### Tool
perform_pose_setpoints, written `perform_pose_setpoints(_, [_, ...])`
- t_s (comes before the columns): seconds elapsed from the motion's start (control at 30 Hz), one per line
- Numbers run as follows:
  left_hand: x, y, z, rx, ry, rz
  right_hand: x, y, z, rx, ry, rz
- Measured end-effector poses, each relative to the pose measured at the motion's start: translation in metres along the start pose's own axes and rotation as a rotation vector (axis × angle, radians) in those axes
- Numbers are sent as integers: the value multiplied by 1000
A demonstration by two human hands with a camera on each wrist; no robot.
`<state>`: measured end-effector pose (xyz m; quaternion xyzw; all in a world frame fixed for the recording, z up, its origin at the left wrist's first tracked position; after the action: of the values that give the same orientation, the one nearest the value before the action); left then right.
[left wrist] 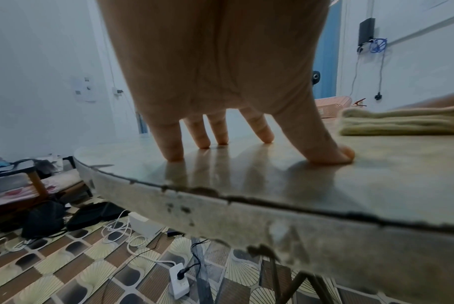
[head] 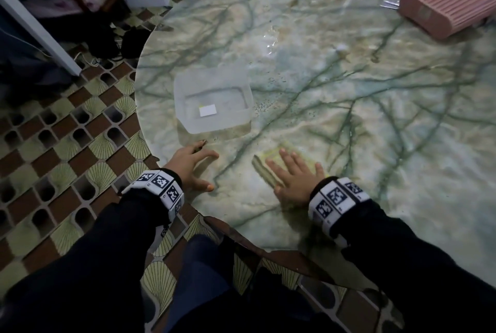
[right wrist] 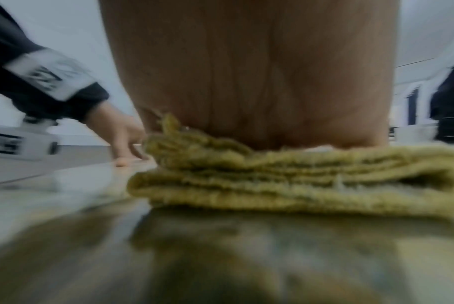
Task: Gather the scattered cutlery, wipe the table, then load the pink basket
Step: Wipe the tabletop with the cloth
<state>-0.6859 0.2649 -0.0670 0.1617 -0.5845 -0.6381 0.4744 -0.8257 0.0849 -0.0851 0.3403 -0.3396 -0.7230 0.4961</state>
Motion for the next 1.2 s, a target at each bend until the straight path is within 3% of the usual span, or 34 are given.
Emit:
perform_pose_setpoints(0.1, [0,0,1,-13,-16,-23,0,17,-22,87,-150,-101])
perform_pose_setpoints(0.23, [-2,-4,2,-69,-76,-79,-45,15,-30,216,-170,-135])
perform_pose_setpoints(0.37, [-10,-3,3,-125,-155,-25,-101,-20,-4,97,-75,-95])
perform_pose_setpoints(0.47, [-21,5,5,-198,-269,25,-111,-37,23,33,-79,-59])
perform_pose_setpoints(0.57, [-36,14,9,-257,-393,-53,-86,-38,33,23,-266,-127])
perform_pose_setpoints(0.63, [-52,24,3,-243,-416,-127,-72,-30,29,99,-454,-200])
perform_pose_setpoints(0.73, [-72,40,-7,-240,-424,-181,-91,-16,13,196,-607,-281])
perform_pose_setpoints(0.93, [-73,72,-30,-165,-439,-66,-192,-11,-34,117,-360,-179])
perform_pose_setpoints(1.2, [-38,60,-64,-231,-617,-177,-196,-11,-35,69,-337,-200])
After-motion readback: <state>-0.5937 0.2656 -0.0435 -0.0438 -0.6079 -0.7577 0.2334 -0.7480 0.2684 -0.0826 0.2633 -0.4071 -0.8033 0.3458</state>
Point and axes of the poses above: each hand's wrist, its own z-axis away from the middle knuckle, its own y-axis out of the back of the hand, x = y × z, the point moved 9 cm from there along -z, towards the middle knuckle, and after that the axes turned 8 degrees about x, right-handed, at the moved point
